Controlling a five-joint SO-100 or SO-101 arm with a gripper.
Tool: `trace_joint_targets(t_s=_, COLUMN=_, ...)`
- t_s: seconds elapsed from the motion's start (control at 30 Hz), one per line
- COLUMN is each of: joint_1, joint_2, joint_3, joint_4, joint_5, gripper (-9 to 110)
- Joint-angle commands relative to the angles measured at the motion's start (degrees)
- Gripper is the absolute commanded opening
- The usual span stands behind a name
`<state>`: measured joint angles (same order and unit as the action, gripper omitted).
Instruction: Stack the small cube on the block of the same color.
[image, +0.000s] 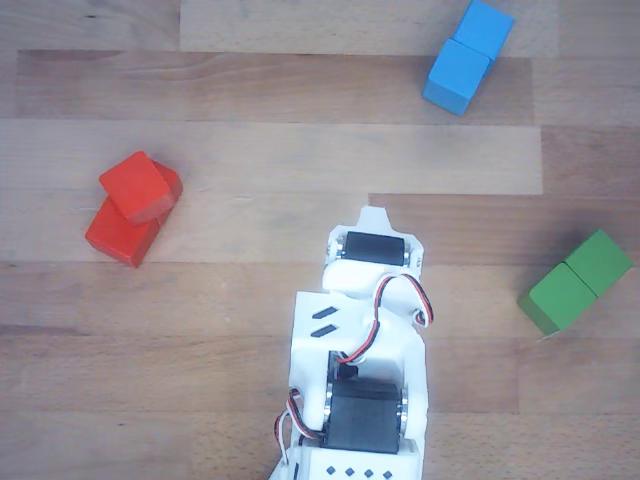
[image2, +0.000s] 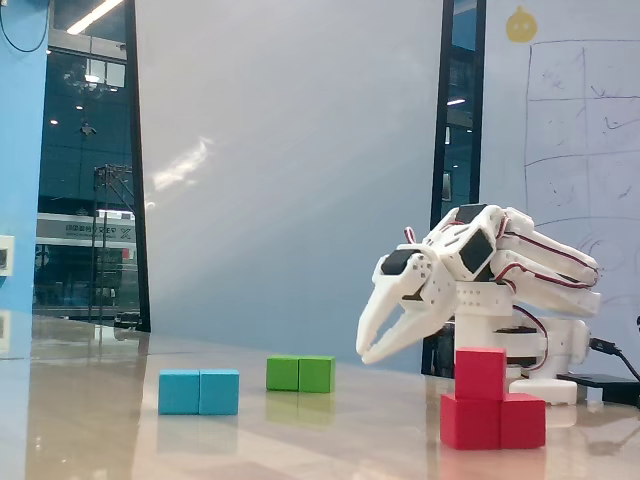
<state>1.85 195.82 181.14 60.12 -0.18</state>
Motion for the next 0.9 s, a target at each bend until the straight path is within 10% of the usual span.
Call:
trace_joint_targets(t_s=0.0, joint_1=-0.09, joint_2=1.85, joint_3=-3.34, joint_4=3.6, joint_5=-0.18, gripper=0)
trace_joint_targets(t_s=0.87, joint_1=0.44, joint_2=1.85, joint_3=-6.5, joint_4=14.68, joint_5=0.35, gripper=0)
